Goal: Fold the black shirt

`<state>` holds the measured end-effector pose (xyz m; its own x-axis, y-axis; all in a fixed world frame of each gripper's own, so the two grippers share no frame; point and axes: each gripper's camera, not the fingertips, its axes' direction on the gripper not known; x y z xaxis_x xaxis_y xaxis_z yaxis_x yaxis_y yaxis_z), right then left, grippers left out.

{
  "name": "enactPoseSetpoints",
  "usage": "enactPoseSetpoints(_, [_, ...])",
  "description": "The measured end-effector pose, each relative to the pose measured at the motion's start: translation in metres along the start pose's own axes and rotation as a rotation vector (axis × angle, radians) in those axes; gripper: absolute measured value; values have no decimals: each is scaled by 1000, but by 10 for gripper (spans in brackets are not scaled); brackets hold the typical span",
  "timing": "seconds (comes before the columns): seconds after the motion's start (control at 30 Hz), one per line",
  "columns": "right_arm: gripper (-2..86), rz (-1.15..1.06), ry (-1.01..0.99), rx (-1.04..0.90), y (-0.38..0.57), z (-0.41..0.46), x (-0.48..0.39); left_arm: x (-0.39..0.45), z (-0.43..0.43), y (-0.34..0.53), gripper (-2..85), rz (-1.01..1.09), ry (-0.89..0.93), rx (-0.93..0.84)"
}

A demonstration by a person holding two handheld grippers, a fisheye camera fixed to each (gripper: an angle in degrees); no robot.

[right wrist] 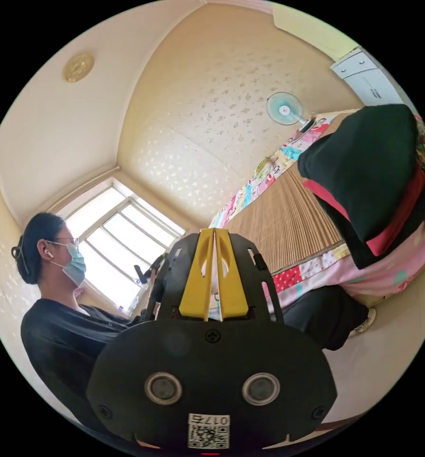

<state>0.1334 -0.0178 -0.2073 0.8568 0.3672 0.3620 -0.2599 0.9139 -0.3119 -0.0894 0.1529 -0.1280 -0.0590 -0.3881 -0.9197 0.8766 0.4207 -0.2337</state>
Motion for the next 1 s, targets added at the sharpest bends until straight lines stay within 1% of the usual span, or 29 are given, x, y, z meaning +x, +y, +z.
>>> enactPoseSetpoints(0.03, [3, -40, 42, -44, 1, 3, -2, 25, 32, -3, -8, 21, 74, -39])
enactPoseSetpoints(0.07, [3, -63, 81, -72, 2, 5, -4, 38, 47, -3, -8, 29, 114, -53])
enactPoseSetpoints(0.13, [3, -148, 278, -197, 9, 18, -10, 99, 98, 11, -7, 83, 263, -97])
enactPoseSetpoints(0.17, [3, -162, 310, -218, 12, 20, -10, 115, 109, 16, -7, 100, 293, -112])
enactPoseSetpoints(0.2, [3, -169, 339, -220, 18, 20, -4, 150, 132, 30, -7, 136, 347, -153])
enactPoseSetpoints(0.3, [5, -185, 287, -147, 38, 8, 18, 223, 178, 77, -6, 176, 387, -259])
enactPoseSetpoints(0.37, [8, -179, 302, -174, 47, 12, 39, 254, 197, 109, -4, 192, 424, -323])
enactPoseSetpoints(0.4, [9, -153, 319, -222, 50, 19, 56, 265, 204, 127, -2, 179, 473, -350])
enactPoseSetpoints(0.47, [15, -128, 297, -288, 54, 30, 82, 266, 203, 147, 7, 121, 500, -371])
enactPoseSetpoints(0.57, [23, -112, 214, -371, 59, 48, 121, 238, 176, 160, 36, 35, 519, -359])
enactPoseSetpoints(0.67, [32, -126, 191, -447, 60, 70, 153, 178, 123, 156, 50, -68, 429, -282])
enactPoseSetpoints(0.73, [41, -161, 186, -502, 59, 94, 171, 117, 74, 149, 67, -181, 245, -234])
enactPoseSetpoints(0.77, [43, -173, 181, -516, 59, 102, 175, 100, 62, 147, 72, -217, 187, -224])
enactPoseSetpoints(0.83, [50, -221, 142, -569, 57, 134, 185, 30, 20, 146, 88, -384, -37, -195])
enactPoseSetpoints(0.87, [52, -234, 128, -582, 56, 142, 187, 13, 12, 148, 93, -429, -89, -186])
enactPoseSetpoints(0.9, [55, -261, 99, -613, 56, 159, 189, -21, -1, 151, 104, -516, -163, -166])
enactPoseSetpoints(0.93, [58, -289, 75, -641, 57, 177, 190, -54, -9, 154, 110, -593, -198, -154])
enactPoseSetpoints(1.0, [61, -329, 52, -678, 61, 202, 191, -94, -7, 155, 105, -659, -234, -161])
